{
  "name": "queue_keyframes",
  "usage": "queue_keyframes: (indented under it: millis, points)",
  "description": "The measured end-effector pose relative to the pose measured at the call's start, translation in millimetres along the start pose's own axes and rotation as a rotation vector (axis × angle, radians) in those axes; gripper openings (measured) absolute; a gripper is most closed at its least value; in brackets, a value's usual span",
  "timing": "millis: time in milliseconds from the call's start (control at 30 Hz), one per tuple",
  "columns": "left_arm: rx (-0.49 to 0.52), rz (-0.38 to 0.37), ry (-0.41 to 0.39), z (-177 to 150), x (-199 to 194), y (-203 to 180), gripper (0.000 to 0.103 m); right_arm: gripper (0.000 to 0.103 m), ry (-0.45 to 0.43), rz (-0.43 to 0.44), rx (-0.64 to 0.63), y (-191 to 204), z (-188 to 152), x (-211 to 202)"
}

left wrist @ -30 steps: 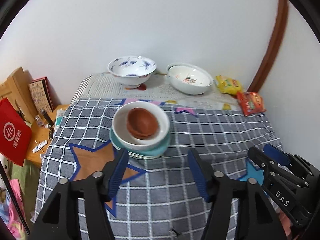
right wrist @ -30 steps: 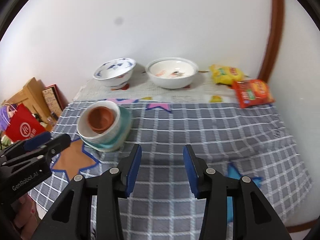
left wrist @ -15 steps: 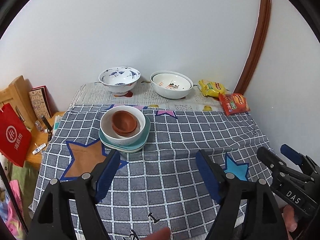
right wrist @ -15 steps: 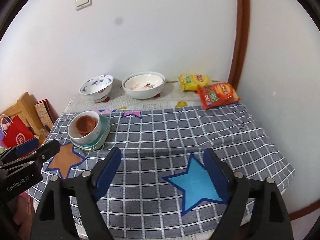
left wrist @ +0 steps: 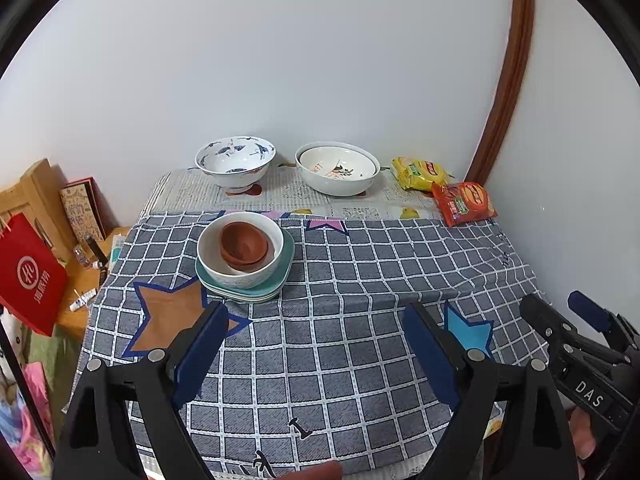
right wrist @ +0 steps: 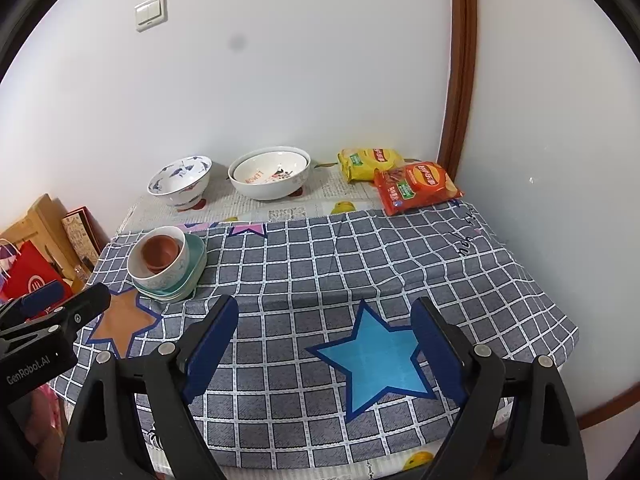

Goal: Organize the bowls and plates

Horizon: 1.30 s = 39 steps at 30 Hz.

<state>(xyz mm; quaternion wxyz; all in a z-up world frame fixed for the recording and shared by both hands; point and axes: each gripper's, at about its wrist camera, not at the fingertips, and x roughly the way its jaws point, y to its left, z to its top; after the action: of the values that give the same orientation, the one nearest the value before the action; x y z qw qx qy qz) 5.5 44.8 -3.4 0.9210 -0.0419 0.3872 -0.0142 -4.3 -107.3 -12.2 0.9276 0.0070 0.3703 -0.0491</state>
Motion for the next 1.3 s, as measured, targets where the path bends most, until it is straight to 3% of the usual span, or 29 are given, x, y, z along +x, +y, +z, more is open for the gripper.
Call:
queue_keyframes:
  millis: [1300]
  points:
    - [0.018, -0.01, -0.013, -1.5, -8.3, -11.9, 0.091, 0.087, -0.015, 0.02, -0.011, 2.9, -4.8, -9.9]
